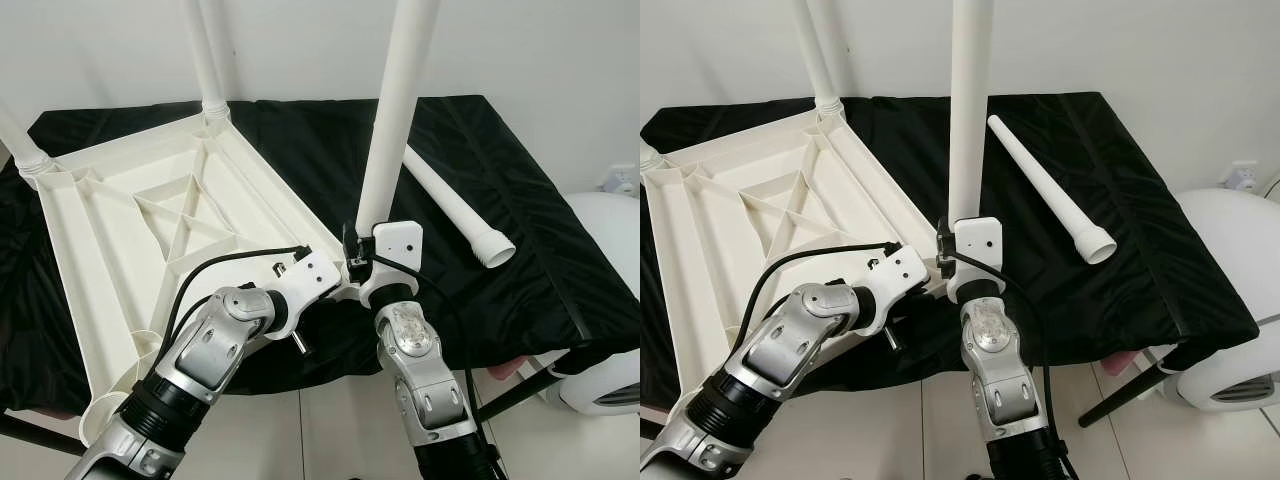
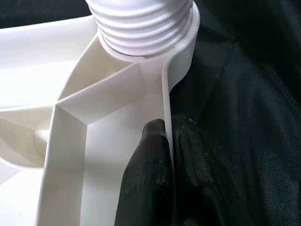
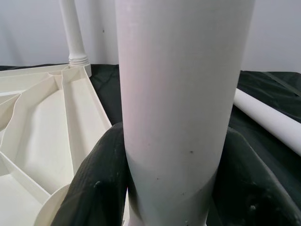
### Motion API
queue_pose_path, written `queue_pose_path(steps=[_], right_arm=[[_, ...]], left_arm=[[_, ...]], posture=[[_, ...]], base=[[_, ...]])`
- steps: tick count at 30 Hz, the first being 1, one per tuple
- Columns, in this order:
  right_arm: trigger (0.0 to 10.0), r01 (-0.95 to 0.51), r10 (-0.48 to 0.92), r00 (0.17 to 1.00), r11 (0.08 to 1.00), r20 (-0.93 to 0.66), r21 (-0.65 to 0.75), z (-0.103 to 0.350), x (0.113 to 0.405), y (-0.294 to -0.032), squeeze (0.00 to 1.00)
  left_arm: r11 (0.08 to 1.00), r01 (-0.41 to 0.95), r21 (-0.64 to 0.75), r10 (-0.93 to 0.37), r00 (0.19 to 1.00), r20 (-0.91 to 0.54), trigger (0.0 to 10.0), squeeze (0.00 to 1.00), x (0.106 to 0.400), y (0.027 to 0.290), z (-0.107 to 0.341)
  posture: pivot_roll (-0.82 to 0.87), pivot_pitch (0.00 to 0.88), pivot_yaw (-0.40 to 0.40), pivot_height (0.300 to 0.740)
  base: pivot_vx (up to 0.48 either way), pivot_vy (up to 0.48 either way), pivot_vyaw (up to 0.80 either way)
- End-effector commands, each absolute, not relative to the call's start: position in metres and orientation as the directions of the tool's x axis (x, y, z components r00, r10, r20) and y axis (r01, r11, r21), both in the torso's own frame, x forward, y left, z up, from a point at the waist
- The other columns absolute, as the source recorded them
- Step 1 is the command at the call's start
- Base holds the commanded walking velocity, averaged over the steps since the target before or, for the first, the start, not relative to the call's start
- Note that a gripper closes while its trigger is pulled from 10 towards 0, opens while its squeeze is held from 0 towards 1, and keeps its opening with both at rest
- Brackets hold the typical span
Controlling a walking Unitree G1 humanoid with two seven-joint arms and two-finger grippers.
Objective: Building children table
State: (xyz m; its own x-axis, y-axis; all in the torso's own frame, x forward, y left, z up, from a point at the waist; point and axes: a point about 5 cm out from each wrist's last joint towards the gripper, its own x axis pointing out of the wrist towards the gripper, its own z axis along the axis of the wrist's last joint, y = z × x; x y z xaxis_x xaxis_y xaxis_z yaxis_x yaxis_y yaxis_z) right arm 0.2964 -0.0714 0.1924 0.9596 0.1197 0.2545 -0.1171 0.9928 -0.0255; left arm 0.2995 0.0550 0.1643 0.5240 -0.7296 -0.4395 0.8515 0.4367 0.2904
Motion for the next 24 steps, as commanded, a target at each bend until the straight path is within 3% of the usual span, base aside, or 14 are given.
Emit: queue_pose_path(steps=[1,24], right_arm=[[10.0,-0.088,0.080,0.985,0.995,0.154,0.045,0.174,0.294,-0.068,0.00],[10.0,-0.020,0.011,0.992,0.997,0.122,0.069,0.170,0.297,-0.080,0.00]], left_arm=[[0.343,0.894,0.289,-0.795,0.440,-0.418,10.0,0.00,0.288,0.037,0.170],[0.341,0.894,0.290,-0.796,0.438,-0.417,10.0,0.00,0.289,0.037,0.171]], posture=[[-0.06,0.137,0.028,0.740],[-0.07,0.144,0.032,0.740]], base=[[0.000,0.000,0.00],[0.000,0.000,0.00]])
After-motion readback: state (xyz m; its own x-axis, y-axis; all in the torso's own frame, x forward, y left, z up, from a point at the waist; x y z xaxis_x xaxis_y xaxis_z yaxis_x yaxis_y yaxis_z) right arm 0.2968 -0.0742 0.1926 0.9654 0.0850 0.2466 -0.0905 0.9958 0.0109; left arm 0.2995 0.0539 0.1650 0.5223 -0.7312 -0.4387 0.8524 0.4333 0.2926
